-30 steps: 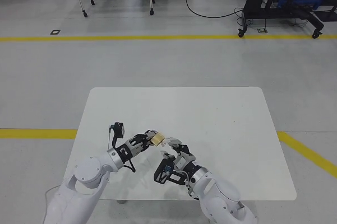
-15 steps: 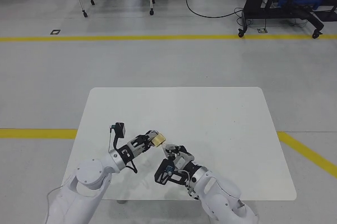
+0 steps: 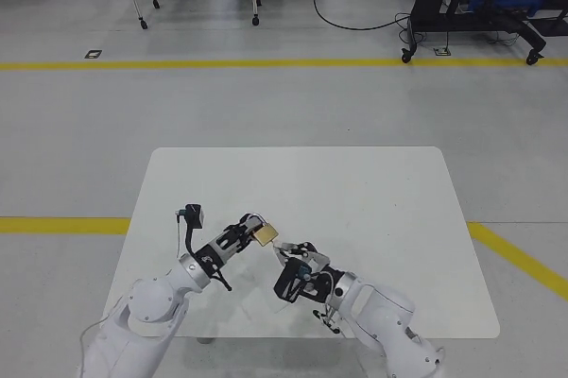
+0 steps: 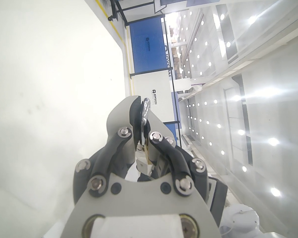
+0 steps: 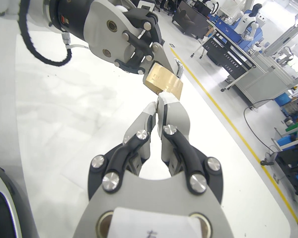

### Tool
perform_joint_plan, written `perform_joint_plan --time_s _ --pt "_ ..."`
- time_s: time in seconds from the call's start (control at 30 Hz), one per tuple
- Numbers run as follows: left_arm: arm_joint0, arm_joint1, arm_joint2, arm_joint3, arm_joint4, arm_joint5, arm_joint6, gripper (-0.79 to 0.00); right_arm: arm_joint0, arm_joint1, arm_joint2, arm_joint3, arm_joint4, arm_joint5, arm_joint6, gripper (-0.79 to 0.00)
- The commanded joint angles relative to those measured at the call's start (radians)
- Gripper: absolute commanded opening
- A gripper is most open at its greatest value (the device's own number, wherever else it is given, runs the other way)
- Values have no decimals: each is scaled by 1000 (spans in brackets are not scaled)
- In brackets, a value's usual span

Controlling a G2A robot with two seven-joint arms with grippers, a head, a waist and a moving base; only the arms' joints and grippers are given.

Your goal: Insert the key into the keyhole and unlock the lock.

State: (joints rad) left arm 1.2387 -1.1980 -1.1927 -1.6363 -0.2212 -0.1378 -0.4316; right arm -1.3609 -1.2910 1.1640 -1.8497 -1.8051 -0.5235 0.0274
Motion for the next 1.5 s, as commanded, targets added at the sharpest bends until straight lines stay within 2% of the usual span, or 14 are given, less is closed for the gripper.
perform_joint_plan --time_s 0.0,0.47,0.6,0.63,0.67,0.73,0.77,0.83,1.03,1.27,1.37,1.47 --pt "5 -1 0 0 19 -32 13 -785 8 2 14 15 47 -35 -17 -785" --pt "7 -1 -10 9 62 -50 -17 -785 60 17 66 113 262 -201 -112 -785" --pt "10 0 -8 6 84 -48 -24 -785 74 18 73 141 305 -197 -91 -785" --pt "10 0 -9 6 85 -47 -25 -785 76 18 71 140 310 -195 -85 -763" --pt "10 0 -9 5 85 -44 -27 -785 77 19 70 140 313 -195 -81 -542" --pt "11 0 -11 3 87 -39 -28 -785 81 21 70 137 300 -185 -64 -437" --pt "11 0 -11 2 87 -34 -30 -785 81 22 73 127 260 -143 -31 -265" --pt "11 0 -12 -3 88 -24 -35 -785 65 20 48 84 181 -47 26 -55" --pt "16 -1 1 -17 109 -7 -52 -785 49 18 -10 39 70 34 59 -114" --pt "13 -4 4 -2 106 -1 -46 -785 36 27 -59 -4 -104 34 40 -123" --pt "11 -5 6 0 105 1 -45 -785 29 29 -69 -14 -131 37 31 -117" --pt "11 -5 6 -1 107 4 -43 -785 23 31 -70 -19 -147 44 27 -145"
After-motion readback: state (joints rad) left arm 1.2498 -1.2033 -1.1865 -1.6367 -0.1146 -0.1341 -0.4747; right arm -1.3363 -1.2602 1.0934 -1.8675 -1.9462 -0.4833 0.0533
